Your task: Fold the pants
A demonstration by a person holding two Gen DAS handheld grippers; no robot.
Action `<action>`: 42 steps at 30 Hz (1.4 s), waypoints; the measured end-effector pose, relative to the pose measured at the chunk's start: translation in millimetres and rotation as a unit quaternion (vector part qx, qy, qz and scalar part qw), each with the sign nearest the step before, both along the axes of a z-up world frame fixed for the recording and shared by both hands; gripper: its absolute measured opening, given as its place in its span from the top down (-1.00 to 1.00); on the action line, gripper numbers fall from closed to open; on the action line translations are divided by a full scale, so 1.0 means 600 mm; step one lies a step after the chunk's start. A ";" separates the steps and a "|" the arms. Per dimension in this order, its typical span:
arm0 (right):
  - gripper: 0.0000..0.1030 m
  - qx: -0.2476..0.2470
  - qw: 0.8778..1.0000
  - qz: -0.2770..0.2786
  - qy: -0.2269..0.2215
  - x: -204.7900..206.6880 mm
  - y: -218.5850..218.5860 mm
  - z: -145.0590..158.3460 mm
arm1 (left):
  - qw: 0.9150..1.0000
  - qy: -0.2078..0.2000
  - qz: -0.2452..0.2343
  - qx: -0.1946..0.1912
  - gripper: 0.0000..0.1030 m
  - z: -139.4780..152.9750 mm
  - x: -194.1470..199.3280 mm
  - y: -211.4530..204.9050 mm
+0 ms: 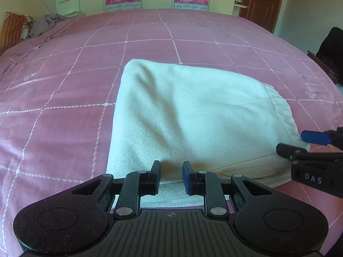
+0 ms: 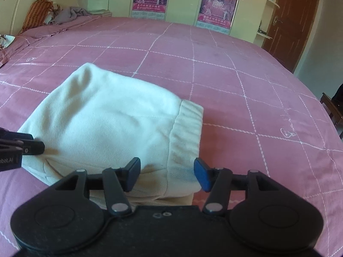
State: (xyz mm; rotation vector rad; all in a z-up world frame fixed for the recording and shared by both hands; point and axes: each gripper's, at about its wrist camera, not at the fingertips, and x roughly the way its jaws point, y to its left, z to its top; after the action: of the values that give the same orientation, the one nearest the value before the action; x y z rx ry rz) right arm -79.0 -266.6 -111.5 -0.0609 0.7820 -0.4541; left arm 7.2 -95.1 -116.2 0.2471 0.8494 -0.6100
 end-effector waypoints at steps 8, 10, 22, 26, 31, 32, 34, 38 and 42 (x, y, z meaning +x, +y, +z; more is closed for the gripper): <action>-0.44 0.028 0.999 -0.011 -0.029 -0.016 -0.009 0.024 | 0.999 -0.047 0.014 -0.009 0.56 0.029 -0.003 0.019; -0.39 0.022 0.999 -0.007 -0.045 -0.018 -0.005 0.034 | 0.998 -0.056 0.005 -0.005 0.56 0.035 0.005 0.011; -0.02 0.030 0.999 -0.010 -0.008 0.012 -0.020 -0.006 | 0.999 -0.031 0.019 0.003 0.40 -0.008 0.039 0.047; -0.05 0.024 0.999 0.001 -0.034 0.016 -0.017 0.019 | 0.999 -0.034 0.018 -0.016 0.40 0.017 0.054 0.033; -0.05 0.026 0.999 0.010 -0.040 0.059 -0.009 0.029 | 0.999 -0.049 -0.017 0.000 0.40 0.016 0.100 -0.048; -0.05 0.024 0.999 0.011 -0.038 0.067 -0.009 0.028 | 0.999 -0.039 -0.012 0.016 0.40 0.003 0.116 -0.056; -0.05 0.019 0.999 0.005 -0.028 0.081 -0.015 0.021 | 1.000 -0.021 -0.009 0.011 0.32 -0.016 0.137 -0.045; -0.24 0.027 0.999 -0.026 -0.003 0.083 -0.060 -0.004 | 1.000 -0.028 -0.006 0.003 0.05 -0.023 0.125 -0.008; -0.25 0.066 0.997 -0.037 -0.014 0.060 -0.080 -0.009 | 0.999 -0.010 0.035 -0.017 0.04 -0.011 0.113 0.030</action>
State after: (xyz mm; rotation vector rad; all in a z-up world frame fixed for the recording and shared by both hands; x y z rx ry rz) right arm -43.1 -314.5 -116.9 0.0977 0.7864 -0.4712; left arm 75.1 -77.0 -123.0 0.1907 0.8248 -0.5560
